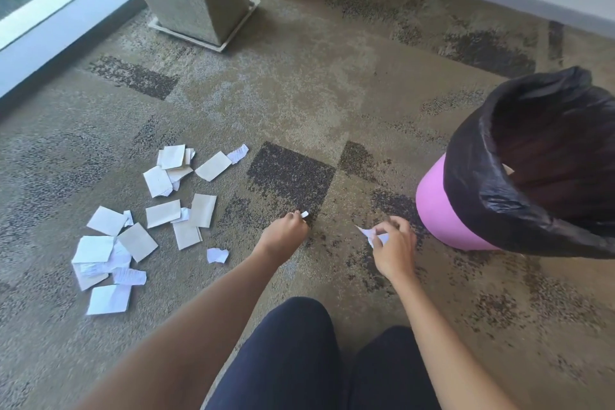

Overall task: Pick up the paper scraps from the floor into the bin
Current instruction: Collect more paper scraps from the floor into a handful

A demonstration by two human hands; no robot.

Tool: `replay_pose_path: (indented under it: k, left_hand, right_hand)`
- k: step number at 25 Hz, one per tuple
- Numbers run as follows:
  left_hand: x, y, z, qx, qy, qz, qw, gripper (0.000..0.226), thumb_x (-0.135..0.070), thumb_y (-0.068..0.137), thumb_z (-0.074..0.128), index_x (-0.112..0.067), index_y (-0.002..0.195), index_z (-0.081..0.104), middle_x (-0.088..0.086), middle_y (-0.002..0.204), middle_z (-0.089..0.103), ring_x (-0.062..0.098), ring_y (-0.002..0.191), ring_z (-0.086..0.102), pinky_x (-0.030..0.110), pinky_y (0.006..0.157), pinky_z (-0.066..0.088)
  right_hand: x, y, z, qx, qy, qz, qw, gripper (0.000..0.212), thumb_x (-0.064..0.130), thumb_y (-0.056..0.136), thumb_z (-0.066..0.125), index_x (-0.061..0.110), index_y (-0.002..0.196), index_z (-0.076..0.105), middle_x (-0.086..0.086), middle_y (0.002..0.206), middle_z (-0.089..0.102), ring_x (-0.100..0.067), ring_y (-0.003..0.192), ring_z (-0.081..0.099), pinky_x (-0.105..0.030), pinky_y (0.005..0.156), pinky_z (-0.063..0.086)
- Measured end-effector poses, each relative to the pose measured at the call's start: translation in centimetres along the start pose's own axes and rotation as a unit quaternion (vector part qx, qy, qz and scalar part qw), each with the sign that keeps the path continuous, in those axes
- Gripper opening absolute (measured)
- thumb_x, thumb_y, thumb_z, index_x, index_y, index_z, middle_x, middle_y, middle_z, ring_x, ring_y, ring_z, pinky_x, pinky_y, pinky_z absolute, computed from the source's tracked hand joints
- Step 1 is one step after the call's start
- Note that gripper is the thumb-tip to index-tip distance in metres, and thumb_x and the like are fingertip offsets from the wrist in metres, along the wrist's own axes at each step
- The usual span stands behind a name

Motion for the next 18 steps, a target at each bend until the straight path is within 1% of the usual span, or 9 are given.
replay_pose_path:
  k: [1,3,5,7,10,12,14,16,18]
  left_hand:
    - [-0.2,0.0,-0.1,-0.001,0.004,-0.003,1.000,0.033,0.006,0.090,0.058,0.002,0.123,0.057,0.025,0.139,0.048,0.031,0.122,0.055,0.037,0.097,0.053]
    - [-0.6,0.0,-0.3,0.002,0.006,-0.011,1.000,0.031,0.003,0.088,0.061,-0.001,0.119,0.061,0.021,0.138,0.049,0.031,0.124,0.051,0.035,0.096,0.053]
    - [-0.8,0.1,-0.5,0.002,-0.005,-0.022,1.000,0.030,0.001,0.087,0.064,-0.004,0.117,0.062,0.017,0.138,0.048,0.030,0.126,0.048,0.035,0.094,0.054]
    - [-1.0,0.3,-0.8,0.002,-0.006,-0.027,1.000,0.031,-0.002,0.087,0.066,-0.005,0.117,0.062,0.015,0.133,0.052,0.030,0.125,0.049,0.033,0.093,0.054]
    - [-0.9,0.6,-1.1,-0.003,-0.027,-0.036,0.999,0.030,0.000,0.087,0.065,-0.004,0.116,0.061,0.013,0.124,0.056,0.027,0.117,0.054,0.033,0.094,0.054]
    - [0.0,0.8,-1.3,-0.022,-0.075,-0.062,0.995,0.025,0.005,0.088,0.060,-0.003,0.111,0.062,0.011,0.121,0.056,0.024,0.112,0.055,0.034,0.095,0.053]
    - [0.9,0.6,-1.5,-0.041,-0.123,-0.085,0.988,0.022,0.006,0.089,0.054,-0.004,0.108,0.062,0.009,0.122,0.053,0.022,0.110,0.052,0.033,0.097,0.051]
    - [0.8,0.0,-1.3,-0.051,-0.138,-0.076,0.986,0.027,-0.008,0.092,0.052,-0.005,0.119,0.057,0.007,0.128,0.047,0.021,0.116,0.047,0.033,0.103,0.047]
    - [0.5,-0.3,-0.7,-0.050,-0.132,-0.071,0.987,0.040,-0.015,0.093,0.049,-0.006,0.132,0.048,0.009,0.137,0.039,0.025,0.121,0.041,0.035,0.105,0.044]
  right_hand:
    - [-0.9,-0.4,0.6,0.034,-0.023,0.024,0.999,0.007,0.015,0.091,0.066,0.019,0.097,0.068,-0.008,0.152,0.036,-0.035,0.138,0.033,-0.042,0.108,0.035]
    - [-1.8,-1.5,1.9,0.080,-0.066,0.036,0.994,0.005,0.020,0.093,0.064,0.022,0.096,0.067,-0.005,0.160,0.022,-0.036,0.144,0.022,-0.048,0.112,0.031]
    - [-1.6,-2.2,2.1,0.068,-0.062,0.016,0.996,0.007,0.016,0.093,0.063,0.021,0.089,0.065,-0.005,0.153,0.030,-0.034,0.135,0.032,-0.043,0.103,0.040]
    - [-0.8,-2.6,2.0,0.052,-0.022,-0.009,0.998,0.013,0.008,0.090,0.065,0.019,0.084,0.061,-0.005,0.130,0.045,-0.029,0.117,0.048,-0.034,0.093,0.044]
    - [-0.4,-3.3,2.5,0.065,0.010,-0.006,0.998,0.017,0.003,0.089,0.064,0.018,0.084,0.058,-0.006,0.113,0.054,-0.029,0.104,0.059,-0.032,0.086,0.045]
    - [-0.4,-3.4,2.3,0.051,-0.025,-0.017,0.998,0.012,0.005,0.088,0.066,0.017,0.087,0.061,-0.006,0.121,0.051,-0.029,0.113,0.053,-0.032,0.091,0.044]
    - [-0.8,-3.1,1.9,0.042,-0.058,-0.017,0.997,0.010,0.011,0.087,0.068,0.019,0.086,0.064,-0.005,0.143,0.037,-0.030,0.129,0.039,-0.041,0.100,0.042]
    - [-1.2,-2.8,1.9,0.053,-0.061,-0.008,0.997,0.011,0.012,0.087,0.069,0.020,0.083,0.063,-0.003,0.154,0.026,-0.031,0.137,0.029,-0.048,0.103,0.040]
    - [-1.1,-2.7,2.1,0.062,-0.076,-0.021,0.995,0.013,0.010,0.087,0.068,0.021,0.084,0.061,-0.004,0.149,0.030,-0.031,0.130,0.034,-0.042,0.099,0.043]
Point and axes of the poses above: each hand's wrist, its own y-axis towards the middle knuckle, its own z-axis out of the palm, x = y × z, the point moved 10 cm from there along y, towards the middle knuckle
